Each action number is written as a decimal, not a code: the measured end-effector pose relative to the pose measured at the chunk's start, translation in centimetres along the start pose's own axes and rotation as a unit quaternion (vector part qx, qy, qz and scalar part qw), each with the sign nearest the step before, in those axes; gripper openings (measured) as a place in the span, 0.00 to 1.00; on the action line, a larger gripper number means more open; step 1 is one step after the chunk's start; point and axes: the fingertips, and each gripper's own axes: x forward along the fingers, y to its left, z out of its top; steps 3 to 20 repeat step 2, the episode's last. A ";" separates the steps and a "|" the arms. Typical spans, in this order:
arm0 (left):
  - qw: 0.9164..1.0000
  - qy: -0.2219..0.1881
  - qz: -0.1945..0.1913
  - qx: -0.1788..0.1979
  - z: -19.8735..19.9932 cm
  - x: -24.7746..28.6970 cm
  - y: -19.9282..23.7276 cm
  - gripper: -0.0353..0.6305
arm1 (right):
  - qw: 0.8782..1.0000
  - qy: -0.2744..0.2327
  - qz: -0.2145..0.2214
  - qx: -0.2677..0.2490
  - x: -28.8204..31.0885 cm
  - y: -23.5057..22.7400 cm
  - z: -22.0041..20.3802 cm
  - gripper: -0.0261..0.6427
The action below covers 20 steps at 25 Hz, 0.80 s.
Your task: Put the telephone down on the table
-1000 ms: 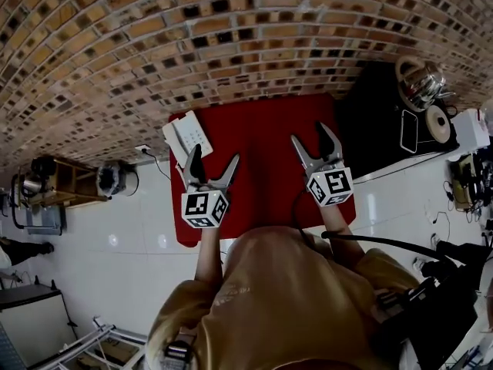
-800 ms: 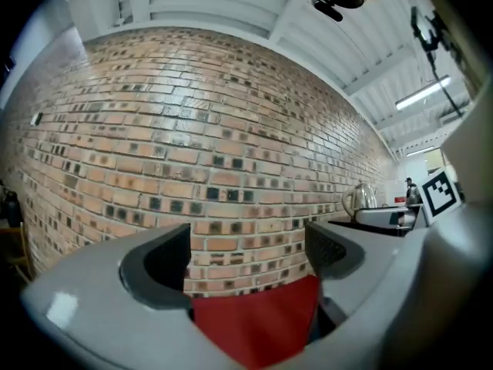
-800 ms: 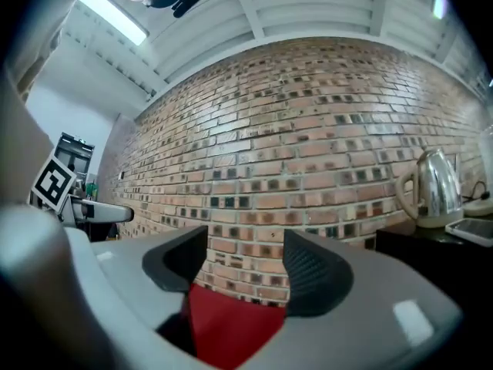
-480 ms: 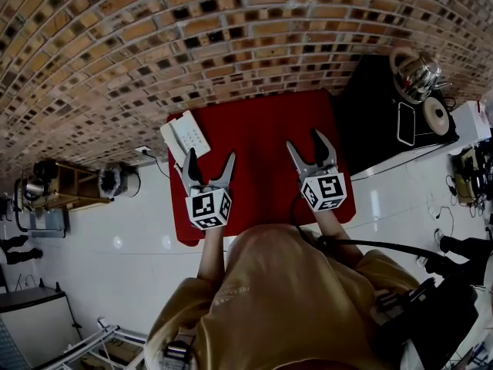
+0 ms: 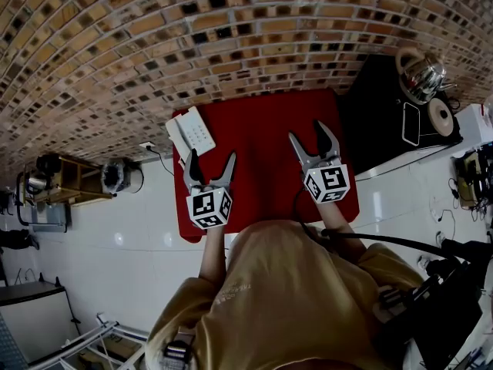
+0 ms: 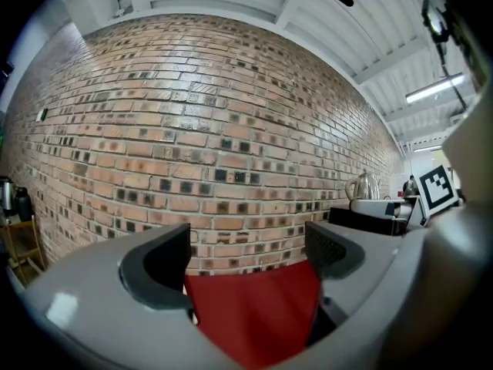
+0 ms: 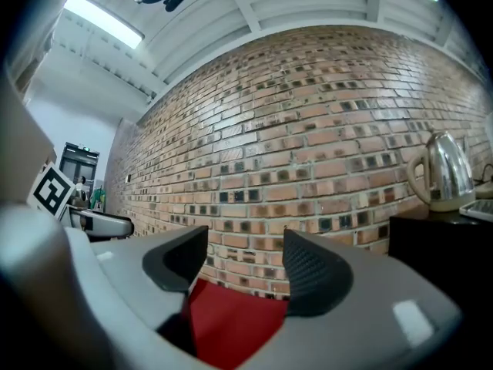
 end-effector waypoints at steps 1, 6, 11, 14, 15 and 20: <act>1.000 0.001 0.000 -0.003 0.2 -0.1 0.1 0.76 | 1.000 0.001 0.000 -0.001 0.1 0.2 0.3 0.48; 1.000 0.002 0.001 -0.006 0.4 -0.1 0.3 0.76 | 1.000 0.003 0.000 -0.001 0.3 0.3 0.5 0.48; 1.000 0.002 0.001 -0.006 0.4 -0.1 0.3 0.76 | 1.000 0.003 0.000 -0.001 0.3 0.3 0.5 0.48; 1.000 0.002 0.001 -0.006 0.4 -0.1 0.3 0.76 | 1.000 0.003 0.000 -0.001 0.3 0.3 0.5 0.48; 1.000 0.002 0.001 -0.006 0.4 -0.1 0.3 0.76 | 1.000 0.003 0.000 -0.001 0.3 0.3 0.5 0.48; 1.000 0.002 0.001 -0.006 0.4 -0.1 0.3 0.76 | 1.000 0.003 0.000 -0.001 0.3 0.3 0.5 0.48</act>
